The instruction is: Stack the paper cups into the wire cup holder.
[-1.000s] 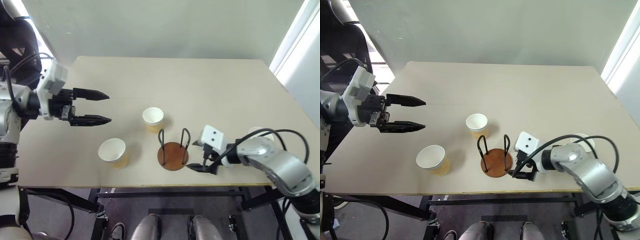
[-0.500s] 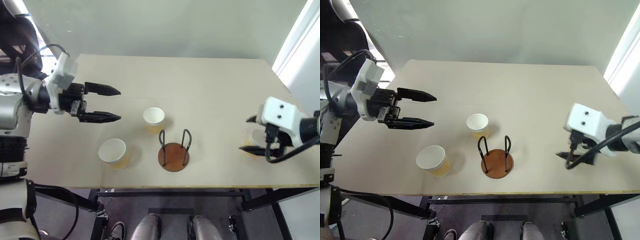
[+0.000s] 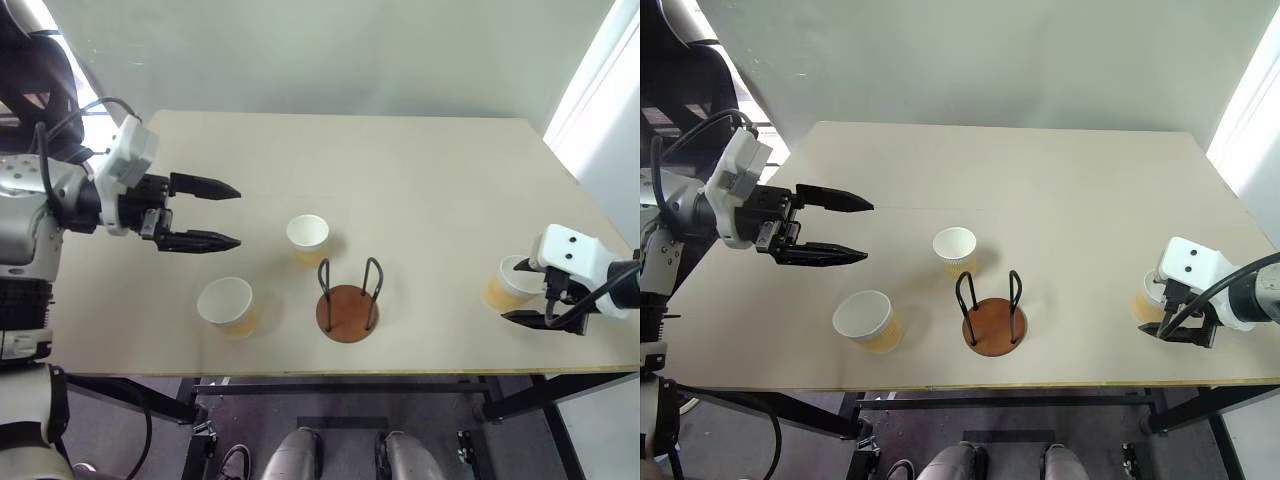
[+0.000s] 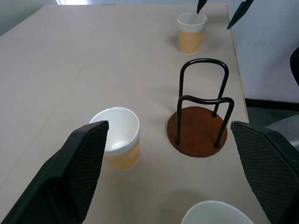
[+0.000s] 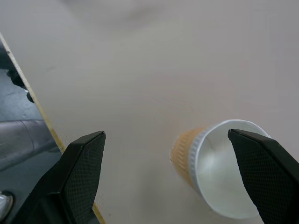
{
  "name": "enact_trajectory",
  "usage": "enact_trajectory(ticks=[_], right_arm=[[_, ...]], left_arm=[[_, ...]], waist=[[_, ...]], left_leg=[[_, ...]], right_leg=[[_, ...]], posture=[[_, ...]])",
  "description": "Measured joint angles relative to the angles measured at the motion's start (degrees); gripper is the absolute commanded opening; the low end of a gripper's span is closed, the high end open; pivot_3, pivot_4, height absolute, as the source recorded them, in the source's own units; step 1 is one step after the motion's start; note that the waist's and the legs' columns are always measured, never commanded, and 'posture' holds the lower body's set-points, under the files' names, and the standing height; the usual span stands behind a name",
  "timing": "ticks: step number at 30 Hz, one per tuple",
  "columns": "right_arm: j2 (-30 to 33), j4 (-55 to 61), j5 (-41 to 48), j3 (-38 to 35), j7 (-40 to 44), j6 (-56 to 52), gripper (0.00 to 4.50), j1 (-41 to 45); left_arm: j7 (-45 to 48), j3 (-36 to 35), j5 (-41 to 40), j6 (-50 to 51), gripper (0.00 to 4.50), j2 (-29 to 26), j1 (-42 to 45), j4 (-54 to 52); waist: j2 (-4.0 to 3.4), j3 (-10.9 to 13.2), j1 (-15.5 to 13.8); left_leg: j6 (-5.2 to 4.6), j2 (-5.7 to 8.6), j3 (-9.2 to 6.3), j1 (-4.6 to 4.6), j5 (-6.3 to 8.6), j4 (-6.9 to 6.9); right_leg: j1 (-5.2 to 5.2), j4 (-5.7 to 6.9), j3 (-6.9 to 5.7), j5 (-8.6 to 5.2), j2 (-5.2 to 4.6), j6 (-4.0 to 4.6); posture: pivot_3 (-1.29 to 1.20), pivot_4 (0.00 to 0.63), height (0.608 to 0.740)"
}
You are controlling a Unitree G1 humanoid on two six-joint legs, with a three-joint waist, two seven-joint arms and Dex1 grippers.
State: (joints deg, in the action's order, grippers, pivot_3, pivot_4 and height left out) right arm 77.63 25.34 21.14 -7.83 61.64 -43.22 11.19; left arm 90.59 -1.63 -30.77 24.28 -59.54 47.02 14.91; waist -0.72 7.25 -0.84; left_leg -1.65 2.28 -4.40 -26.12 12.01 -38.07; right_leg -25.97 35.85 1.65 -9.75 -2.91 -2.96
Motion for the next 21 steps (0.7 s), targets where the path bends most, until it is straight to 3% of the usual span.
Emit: enact_trajectory(ticks=[13,16,21], right_arm=[[-2.9,-9.1,-6.8,9.2,1.3,7.2,4.33,4.3],[-3.2,-10.1,-7.5,9.7,2.1,7.9,3.81,5.0],[-4.4,-12.0,-9.1,11.7,2.7,9.3,2.07,6.1]], left_arm=[[0.1,-2.1,-4.7,3.5,4.5,-2.7,-3.8,-5.5],[0.1,-2.1,-8.5,4.7,4.5,-6.4,-8.7,-8.8],[0.2,-2.3,-11.6,5.6,4.5,-8.3,-10.7,-11.5]], waist=[[0.0,0.0,0.1],[0.01,0.0,0.2],[0.0,0.0,0.1]], left_leg=[[-0.33,-0.01,0.0,0.03,-0.22,0.0],[-0.32,-0.02,0.0,0.08,-0.18,0.01],[0.22,-0.02,-0.01,0.07,0.13,0.01]], right_leg=[[0.02,0.0,-0.01,0.08,0.0,-0.05],[0.03,0.0,-0.02,0.06,0.01,-0.06],[0.06,0.03,-0.04,0.01,-0.01,0.06]], posture=[[0.0,0.15,0.74],[0.0,0.15,0.74],[0.0,0.15,0.74]])
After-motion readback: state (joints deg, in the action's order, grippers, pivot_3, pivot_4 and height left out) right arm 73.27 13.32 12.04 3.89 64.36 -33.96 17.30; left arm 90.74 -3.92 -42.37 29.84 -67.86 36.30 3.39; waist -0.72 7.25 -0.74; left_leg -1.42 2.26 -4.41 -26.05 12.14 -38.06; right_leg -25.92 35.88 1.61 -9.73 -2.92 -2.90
